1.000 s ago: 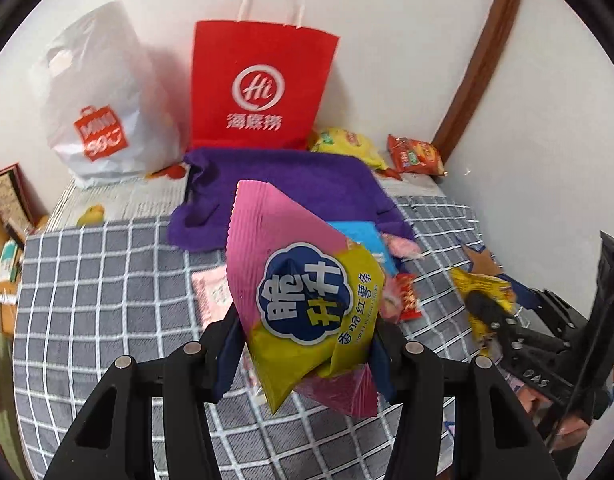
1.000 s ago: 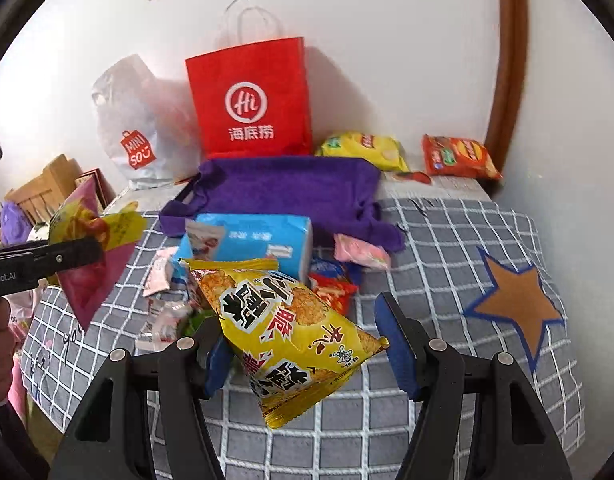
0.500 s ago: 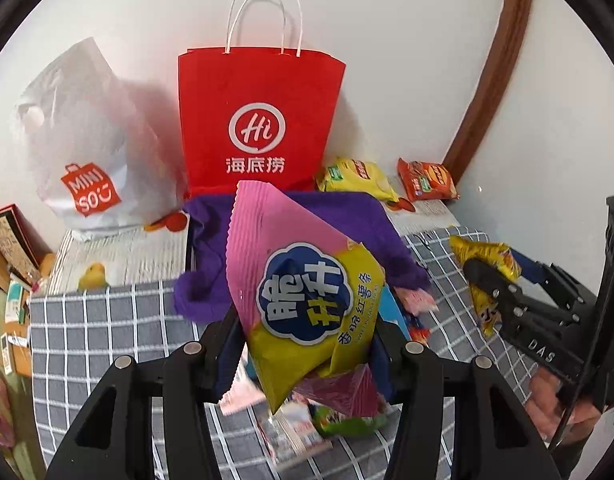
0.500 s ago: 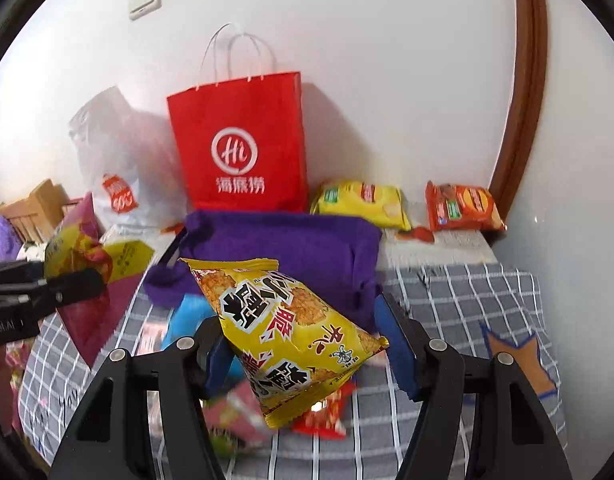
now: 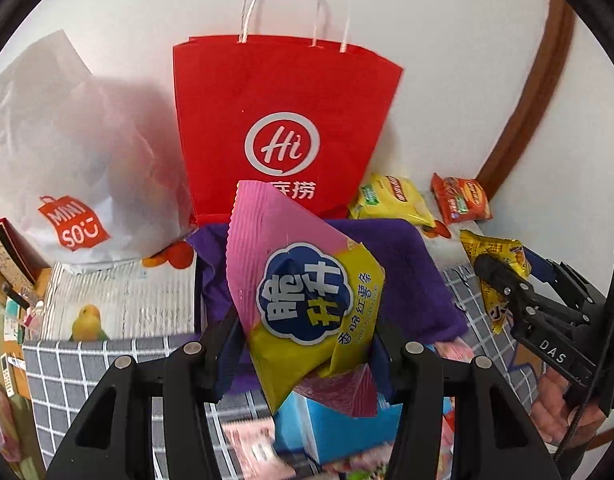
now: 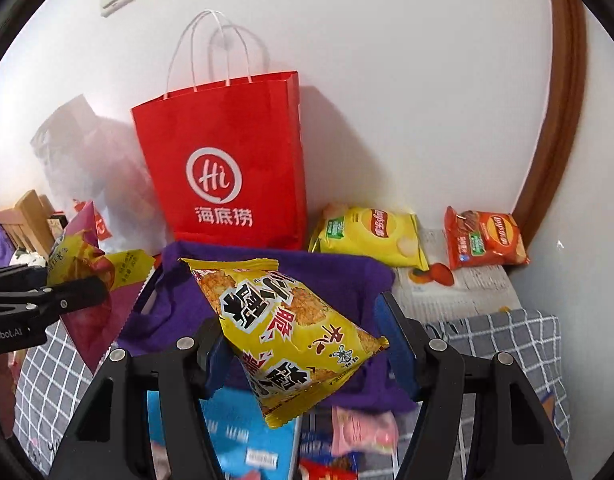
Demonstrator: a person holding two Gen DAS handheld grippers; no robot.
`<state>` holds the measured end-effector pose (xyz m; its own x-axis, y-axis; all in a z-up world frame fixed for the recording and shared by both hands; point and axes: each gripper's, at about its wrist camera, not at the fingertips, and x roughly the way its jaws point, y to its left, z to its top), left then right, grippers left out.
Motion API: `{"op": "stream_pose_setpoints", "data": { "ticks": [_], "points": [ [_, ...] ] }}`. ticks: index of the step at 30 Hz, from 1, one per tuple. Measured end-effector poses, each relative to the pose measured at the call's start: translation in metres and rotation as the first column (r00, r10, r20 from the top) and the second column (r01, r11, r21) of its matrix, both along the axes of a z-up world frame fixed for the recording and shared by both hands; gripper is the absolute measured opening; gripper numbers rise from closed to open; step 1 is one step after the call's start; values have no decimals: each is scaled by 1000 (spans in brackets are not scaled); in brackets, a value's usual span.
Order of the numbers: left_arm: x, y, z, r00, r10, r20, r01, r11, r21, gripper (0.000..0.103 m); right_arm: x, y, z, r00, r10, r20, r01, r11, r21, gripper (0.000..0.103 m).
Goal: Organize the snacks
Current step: 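Carry both held snack bags up onto the purple towel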
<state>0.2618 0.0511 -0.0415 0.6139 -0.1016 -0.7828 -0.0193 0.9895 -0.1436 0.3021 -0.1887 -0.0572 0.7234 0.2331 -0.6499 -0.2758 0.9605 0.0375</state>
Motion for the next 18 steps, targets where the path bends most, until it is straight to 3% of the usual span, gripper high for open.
{"op": "stream_pose_setpoints", "data": {
  "ticks": [6, 12, 18],
  "points": [
    [32, 11, -24, 1000, 15, -23, -15, 1000, 1, 51, 34, 6, -12, 1000, 10, -24, -10, 1000, 11, 65],
    [57, 26, -59, 995, 44, -93, -48, 998, -43, 51, 63, 10, -57, 993, 43, -108, -45, 999, -19, 65],
    [69, 27, -87, 988, 40, -151, -43, 999, -17, 51, 80, 13, -84, 985, 55, -162, -66, 996, -64, 65]
  ]
}}
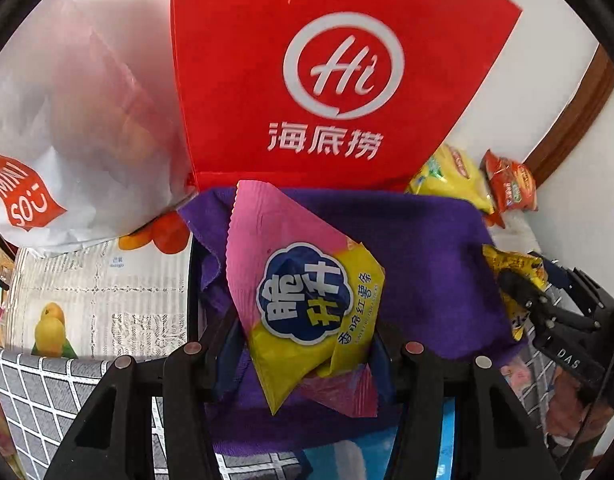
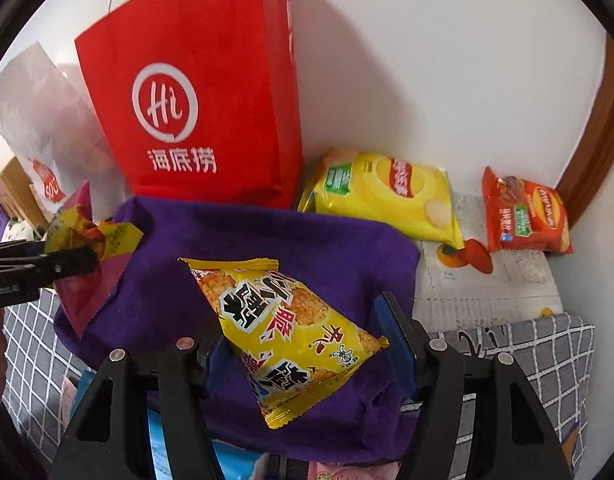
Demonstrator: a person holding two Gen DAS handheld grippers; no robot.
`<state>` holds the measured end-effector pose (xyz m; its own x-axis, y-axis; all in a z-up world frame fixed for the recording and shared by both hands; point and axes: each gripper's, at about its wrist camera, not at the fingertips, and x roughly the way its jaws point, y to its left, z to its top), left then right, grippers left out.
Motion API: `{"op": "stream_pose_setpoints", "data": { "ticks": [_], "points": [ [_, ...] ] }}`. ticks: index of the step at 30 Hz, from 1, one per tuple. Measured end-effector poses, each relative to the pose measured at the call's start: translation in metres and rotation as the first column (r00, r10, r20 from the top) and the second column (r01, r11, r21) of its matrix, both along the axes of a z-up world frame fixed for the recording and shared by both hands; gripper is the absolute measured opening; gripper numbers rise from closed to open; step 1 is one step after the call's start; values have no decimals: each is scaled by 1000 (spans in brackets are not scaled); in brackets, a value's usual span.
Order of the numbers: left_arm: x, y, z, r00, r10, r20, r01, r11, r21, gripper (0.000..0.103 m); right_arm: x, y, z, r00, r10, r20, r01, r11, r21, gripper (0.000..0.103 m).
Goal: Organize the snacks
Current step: 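Carry both held snack bags up onto the purple towel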
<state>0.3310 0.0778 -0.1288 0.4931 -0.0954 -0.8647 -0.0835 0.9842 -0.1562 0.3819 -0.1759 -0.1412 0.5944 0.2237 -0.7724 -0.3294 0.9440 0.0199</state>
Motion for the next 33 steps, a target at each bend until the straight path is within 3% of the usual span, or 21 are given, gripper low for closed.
{"op": "stream_pose_setpoints", "data": {
  "ticks": [9, 33],
  "points": [
    [9, 2, -22, 998, 13, -63, -13, 1000, 6, 51, 13, -2, -25, 996, 7, -83, -8, 1000, -11, 65],
    [18, -8, -36, 994, -21, -109, 22, 1000, 15, 52, 17, 1, -41, 990, 12, -140, -21, 998, -59, 65]
  ]
}}
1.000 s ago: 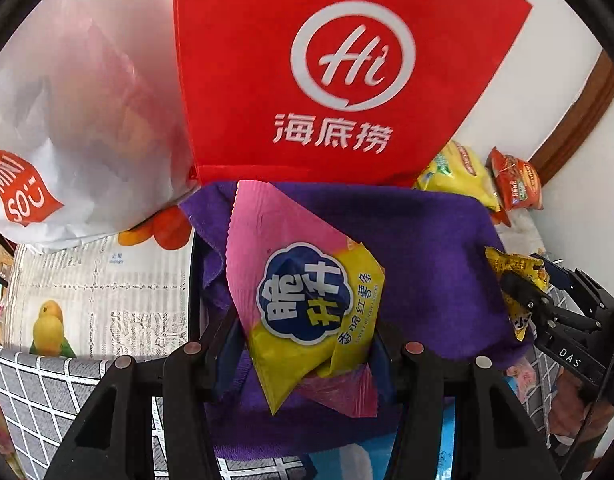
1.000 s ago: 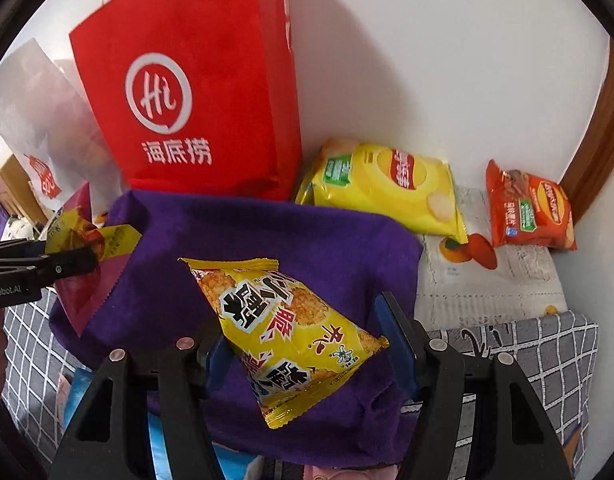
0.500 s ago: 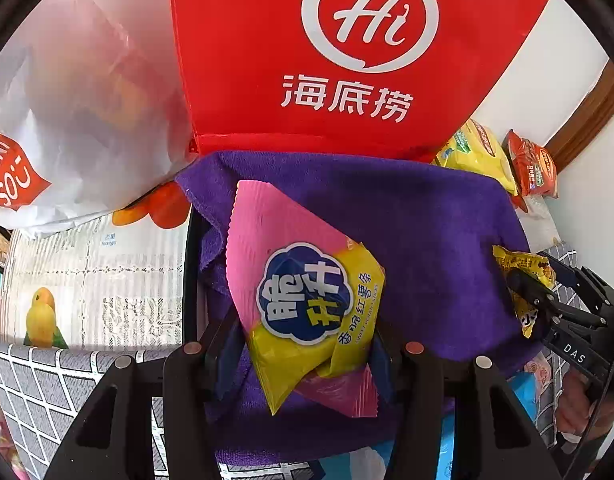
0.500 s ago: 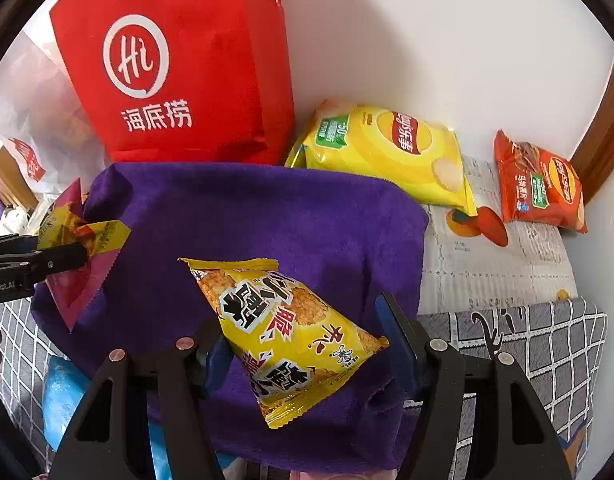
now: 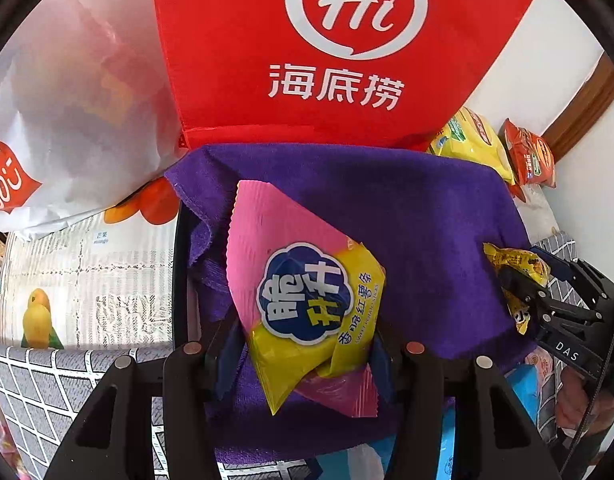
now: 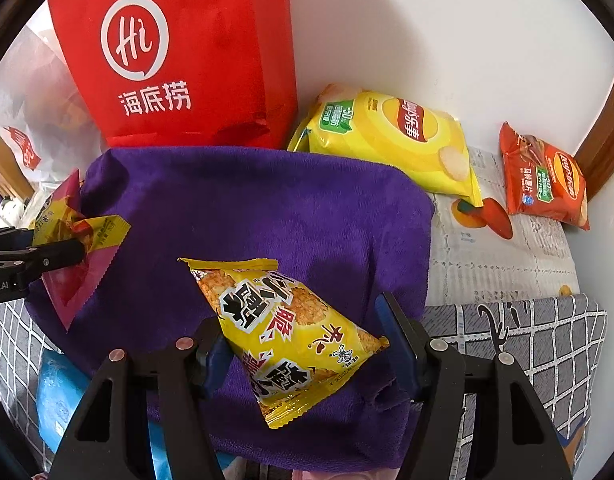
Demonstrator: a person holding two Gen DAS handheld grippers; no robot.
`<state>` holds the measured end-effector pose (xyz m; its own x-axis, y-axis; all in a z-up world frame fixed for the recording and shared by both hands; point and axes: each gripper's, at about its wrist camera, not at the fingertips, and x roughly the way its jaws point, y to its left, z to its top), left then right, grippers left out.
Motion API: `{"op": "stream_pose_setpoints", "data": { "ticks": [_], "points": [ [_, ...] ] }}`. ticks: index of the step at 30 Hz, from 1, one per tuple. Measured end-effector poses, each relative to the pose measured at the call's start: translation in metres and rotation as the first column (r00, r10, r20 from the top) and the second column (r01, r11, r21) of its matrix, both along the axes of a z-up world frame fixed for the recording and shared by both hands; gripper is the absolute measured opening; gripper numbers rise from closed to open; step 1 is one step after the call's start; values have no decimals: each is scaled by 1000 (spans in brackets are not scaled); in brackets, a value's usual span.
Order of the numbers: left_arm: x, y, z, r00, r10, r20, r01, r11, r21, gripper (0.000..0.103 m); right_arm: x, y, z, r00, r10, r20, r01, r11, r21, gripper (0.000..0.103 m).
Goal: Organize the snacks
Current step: 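Carry both held snack bags up onto the purple towel, then open both tools to release the bags onto the purple towel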
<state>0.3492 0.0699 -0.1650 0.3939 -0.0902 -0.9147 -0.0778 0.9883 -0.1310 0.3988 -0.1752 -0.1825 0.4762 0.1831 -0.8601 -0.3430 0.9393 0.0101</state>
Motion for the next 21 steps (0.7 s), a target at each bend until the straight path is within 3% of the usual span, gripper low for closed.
{"op": "stream_pose_setpoints", "data": {
  "ticks": [21],
  "points": [
    [6, -6, -6, 999, -27, -23, 27, 1000, -8, 54, -1, 5, -2, 1000, 14, -8, -14, 1000, -1, 68]
  ]
}}
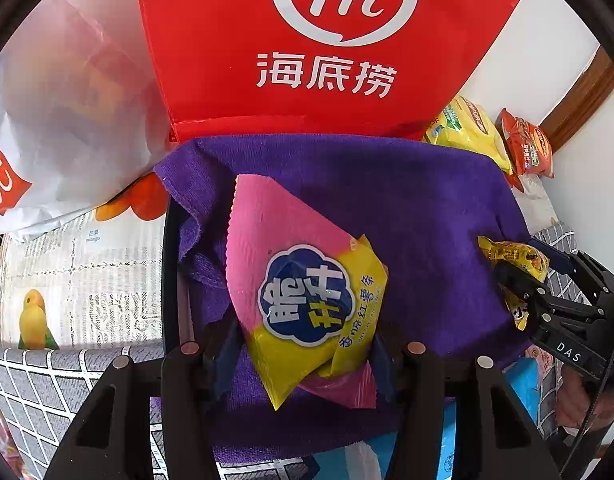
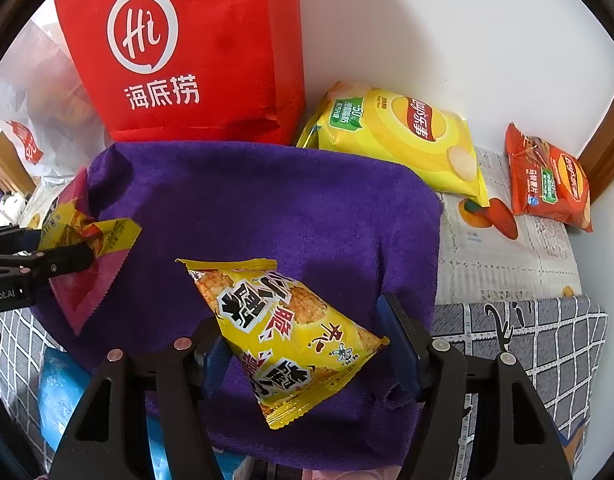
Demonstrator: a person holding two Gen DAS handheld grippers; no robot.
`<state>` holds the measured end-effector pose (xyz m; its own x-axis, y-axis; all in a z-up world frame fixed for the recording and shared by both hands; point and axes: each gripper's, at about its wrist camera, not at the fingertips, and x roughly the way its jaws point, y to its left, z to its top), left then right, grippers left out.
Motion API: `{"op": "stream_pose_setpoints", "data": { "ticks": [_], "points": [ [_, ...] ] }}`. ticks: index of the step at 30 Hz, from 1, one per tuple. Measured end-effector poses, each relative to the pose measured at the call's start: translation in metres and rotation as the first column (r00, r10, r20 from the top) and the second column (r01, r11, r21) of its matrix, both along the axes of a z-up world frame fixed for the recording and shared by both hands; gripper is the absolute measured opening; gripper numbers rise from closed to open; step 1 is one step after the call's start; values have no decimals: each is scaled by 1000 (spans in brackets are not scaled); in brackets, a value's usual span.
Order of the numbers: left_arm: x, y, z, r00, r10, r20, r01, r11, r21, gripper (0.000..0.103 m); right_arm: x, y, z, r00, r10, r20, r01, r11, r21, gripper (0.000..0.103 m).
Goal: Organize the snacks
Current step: 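Open both tools to release the bags onto the purple towel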
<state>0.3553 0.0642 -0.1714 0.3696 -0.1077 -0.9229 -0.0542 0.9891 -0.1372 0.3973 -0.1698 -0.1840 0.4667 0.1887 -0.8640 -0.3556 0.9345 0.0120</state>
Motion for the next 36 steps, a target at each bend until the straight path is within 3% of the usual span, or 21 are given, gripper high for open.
{"op": "stream_pose_setpoints", "data": {
  "ticks": [11, 23, 29, 36],
  "points": [
    [-7, -4, 16, 998, -33, 43, 35, 999, -28, 75, -10, 5, 15, 999, 24, 44, -25, 1000, 16, 86],
    [-23, 6, 56, 989, -17, 146, 17, 1000, 3, 76, -16, -1, 36, 998, -9, 67, 4, 998, 63, 86],
    [-30, 4, 68, 984, -21, 178, 16, 999, 29, 76, -31, 2, 55, 990, -26, 141, 25, 1000, 9, 86],
    [-40, -15, 82, 977, -61, 205, 59, 998, 17, 76, -56, -6, 69, 975, -109, 194, 128, 988, -87, 86]
  ]
}}
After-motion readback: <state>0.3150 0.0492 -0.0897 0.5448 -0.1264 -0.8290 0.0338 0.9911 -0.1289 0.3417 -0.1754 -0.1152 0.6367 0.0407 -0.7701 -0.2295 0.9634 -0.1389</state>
